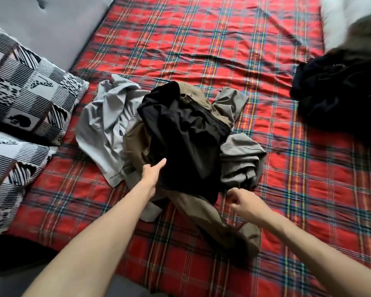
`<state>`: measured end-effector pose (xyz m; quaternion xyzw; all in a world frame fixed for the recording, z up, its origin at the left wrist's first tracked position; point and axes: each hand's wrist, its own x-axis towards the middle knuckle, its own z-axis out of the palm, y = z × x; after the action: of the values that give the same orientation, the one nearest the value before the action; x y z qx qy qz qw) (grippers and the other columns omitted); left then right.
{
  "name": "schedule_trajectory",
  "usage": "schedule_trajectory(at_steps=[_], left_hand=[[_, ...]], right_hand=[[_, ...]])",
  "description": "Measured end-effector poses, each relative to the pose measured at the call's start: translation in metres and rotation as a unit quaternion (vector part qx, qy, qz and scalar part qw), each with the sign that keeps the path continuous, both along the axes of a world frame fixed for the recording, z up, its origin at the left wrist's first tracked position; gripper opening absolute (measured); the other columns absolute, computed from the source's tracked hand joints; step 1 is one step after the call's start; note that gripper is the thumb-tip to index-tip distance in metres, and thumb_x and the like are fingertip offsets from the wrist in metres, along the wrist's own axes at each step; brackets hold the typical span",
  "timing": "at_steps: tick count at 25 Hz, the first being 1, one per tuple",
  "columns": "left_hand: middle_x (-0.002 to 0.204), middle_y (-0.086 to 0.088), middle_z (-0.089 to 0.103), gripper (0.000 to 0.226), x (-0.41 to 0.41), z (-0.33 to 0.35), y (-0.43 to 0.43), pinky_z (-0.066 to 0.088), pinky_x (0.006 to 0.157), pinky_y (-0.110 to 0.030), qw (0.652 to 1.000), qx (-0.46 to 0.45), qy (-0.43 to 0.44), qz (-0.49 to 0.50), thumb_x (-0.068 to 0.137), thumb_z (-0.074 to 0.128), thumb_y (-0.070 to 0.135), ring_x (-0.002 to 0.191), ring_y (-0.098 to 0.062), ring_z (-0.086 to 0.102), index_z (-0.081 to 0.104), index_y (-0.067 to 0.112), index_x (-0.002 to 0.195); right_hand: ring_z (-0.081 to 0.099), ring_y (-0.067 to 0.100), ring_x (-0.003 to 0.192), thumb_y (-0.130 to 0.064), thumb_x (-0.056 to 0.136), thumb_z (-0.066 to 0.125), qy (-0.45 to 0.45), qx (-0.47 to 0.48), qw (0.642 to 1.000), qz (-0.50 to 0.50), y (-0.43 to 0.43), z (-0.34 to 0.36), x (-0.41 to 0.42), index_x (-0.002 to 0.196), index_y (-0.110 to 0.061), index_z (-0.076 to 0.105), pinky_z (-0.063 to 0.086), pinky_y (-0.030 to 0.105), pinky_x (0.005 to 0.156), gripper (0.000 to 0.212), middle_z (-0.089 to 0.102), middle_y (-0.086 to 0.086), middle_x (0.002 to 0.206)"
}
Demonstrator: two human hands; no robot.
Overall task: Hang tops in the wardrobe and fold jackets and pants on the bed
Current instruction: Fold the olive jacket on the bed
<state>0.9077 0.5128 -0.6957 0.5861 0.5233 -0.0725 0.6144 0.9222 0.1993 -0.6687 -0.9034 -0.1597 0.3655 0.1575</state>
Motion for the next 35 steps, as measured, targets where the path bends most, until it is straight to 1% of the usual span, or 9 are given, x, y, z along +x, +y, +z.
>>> schedule_trajectory(at_steps=[2,6,9,13,17,22,26,31,35], left_hand=[[0.112,-0.01,0.069,0.096,0.021,-0.049,0.024,0.055,0.09,-0.05,0.997,0.005,-0.023,0.077,0.037,0.088,0.055,0.097,-0.029,0.067,0.063,0.005,0.115],[0.097,-0.014,0.072,0.03,0.048,0.006,0.017,0.057,0.074,-0.042,0.991,-0.088,-0.008,0.104,0.076,0.08,0.015,0.086,-0.028,0.068,0.07,0.006,0.103],[0.071,-0.009,0.064,0.011,0.056,0.098,0.011,0.049,0.068,-0.034,0.98,0.178,-0.066,-0.053,0.082,0.066,0.008,0.069,-0.027,0.06,0.061,0.014,0.075],[0.076,-0.015,0.066,0.018,0.047,0.247,0.011,0.034,0.065,-0.035,0.807,0.541,-0.138,-0.193,0.091,0.062,0.014,0.07,-0.026,0.059,0.06,-0.002,0.084],[0.077,-0.022,0.07,0.021,0.036,0.413,0.02,0.048,0.061,-0.043,0.648,0.667,-0.28,-0.237,0.092,0.058,0.02,0.071,-0.04,0.066,0.069,0.002,0.091],[0.073,-0.012,0.068,0.027,-0.014,0.595,0.027,0.045,0.065,-0.029,0.506,0.728,-0.358,-0.292,0.091,0.056,0.023,0.067,-0.025,0.064,0.073,0.003,0.096],[0.062,0.011,0.047,0.017,-0.06,0.677,0.022,0.032,0.059,-0.01,0.513,0.685,-0.397,-0.331,0.09,0.059,0.017,0.061,-0.003,0.043,0.072,0.006,0.091],[0.084,0.01,0.075,0.016,-0.102,0.728,0.023,0.044,0.075,-0.021,0.605,0.611,-0.412,-0.303,0.09,0.068,0.017,0.076,0.006,0.058,0.076,0.01,0.102],[0.082,-0.003,0.071,0.019,-0.128,0.741,0.036,0.046,0.075,-0.028,0.61,0.611,-0.43,-0.266,0.094,0.064,0.018,0.076,-0.005,0.06,0.075,0.008,0.106]], right_hand=[[0.058,0.024,0.115,-0.027,0.088,0.06,0.009,0.035,0.999,-0.022,0.022,-0.017,0.003,0.134,-0.02,0.052,0.045,0.033,0.093,0.046,0.063,0.006,0.12],[0.063,0.02,0.106,-0.025,0.089,0.062,0.043,0.092,0.993,-0.055,0.041,-0.014,-0.003,0.132,-0.019,0.055,0.047,0.03,0.09,0.044,0.068,0.002,0.112],[0.064,0.016,0.096,-0.024,0.091,0.062,0.03,0.124,0.989,-0.079,0.039,0.024,0.021,0.124,-0.019,0.061,0.047,0.027,0.086,0.034,0.07,0.0,0.106],[0.065,0.009,0.084,-0.025,0.091,0.066,0.001,0.181,0.979,-0.093,0.047,0.11,0.06,0.109,-0.025,0.065,0.051,0.026,0.082,0.018,0.071,-0.006,0.093],[0.059,0.001,0.072,-0.023,0.087,0.073,-0.063,0.293,0.952,-0.061,0.074,0.246,0.087,0.112,-0.028,0.062,0.046,0.023,0.073,0.028,0.068,-0.01,0.09],[0.06,0.022,0.097,-0.024,0.074,0.084,-0.193,0.388,0.901,0.027,0.105,0.406,0.102,0.146,-0.034,0.038,0.051,0.039,0.087,0.087,0.055,0.005,0.126],[0.032,0.018,0.135,-0.029,0.069,0.087,-0.251,0.347,0.885,0.182,0.13,0.485,0.075,0.15,-0.029,0.035,0.03,0.038,0.112,0.096,0.034,0.0,0.151],[0.057,0.01,0.081,-0.029,0.07,0.078,-0.152,0.403,0.885,0.176,0.149,0.525,0.034,0.087,-0.017,0.07,0.045,0.039,0.079,0.023,0.063,-0.003,0.082],[0.052,0.016,0.074,-0.01,0.076,0.075,-0.059,0.476,0.861,0.169,0.144,0.547,-0.014,0.086,0.008,0.058,0.042,0.033,0.07,0.027,0.053,0.006,0.077]])
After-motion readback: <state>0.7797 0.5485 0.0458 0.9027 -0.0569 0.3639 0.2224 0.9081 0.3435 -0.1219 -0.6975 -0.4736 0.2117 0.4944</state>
